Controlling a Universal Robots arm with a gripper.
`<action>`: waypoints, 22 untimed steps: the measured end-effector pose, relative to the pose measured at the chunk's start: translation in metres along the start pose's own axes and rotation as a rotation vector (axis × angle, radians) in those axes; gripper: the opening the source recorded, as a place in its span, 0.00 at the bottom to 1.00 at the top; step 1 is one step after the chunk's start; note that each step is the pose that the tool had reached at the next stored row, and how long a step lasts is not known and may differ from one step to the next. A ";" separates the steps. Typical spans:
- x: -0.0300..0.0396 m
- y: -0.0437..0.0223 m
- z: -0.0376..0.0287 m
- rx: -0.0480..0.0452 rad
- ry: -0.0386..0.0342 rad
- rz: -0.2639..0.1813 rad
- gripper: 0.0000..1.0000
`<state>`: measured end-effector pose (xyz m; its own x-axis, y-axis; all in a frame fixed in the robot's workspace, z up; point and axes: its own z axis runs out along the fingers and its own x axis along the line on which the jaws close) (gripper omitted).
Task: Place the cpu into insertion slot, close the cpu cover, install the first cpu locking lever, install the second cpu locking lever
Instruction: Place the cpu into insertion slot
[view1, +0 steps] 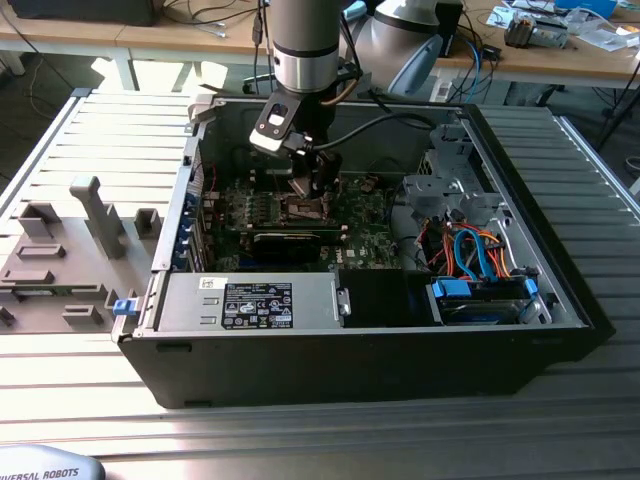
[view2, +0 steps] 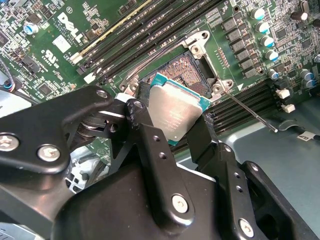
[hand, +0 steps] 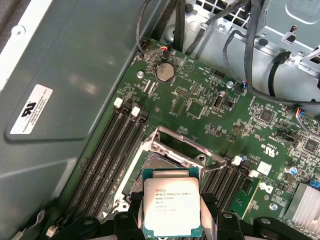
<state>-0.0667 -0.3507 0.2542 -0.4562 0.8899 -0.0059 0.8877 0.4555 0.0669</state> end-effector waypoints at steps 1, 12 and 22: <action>0.0000 0.0000 0.0000 0.0001 0.0000 0.000 0.54; 0.0000 -0.0001 0.0007 0.0001 -0.0005 0.008 0.54; 0.0000 -0.0001 0.0011 0.0000 -0.0007 0.012 0.54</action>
<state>-0.0668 -0.3507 0.2531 -0.4454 0.8953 -0.0058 0.8932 0.4447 0.0669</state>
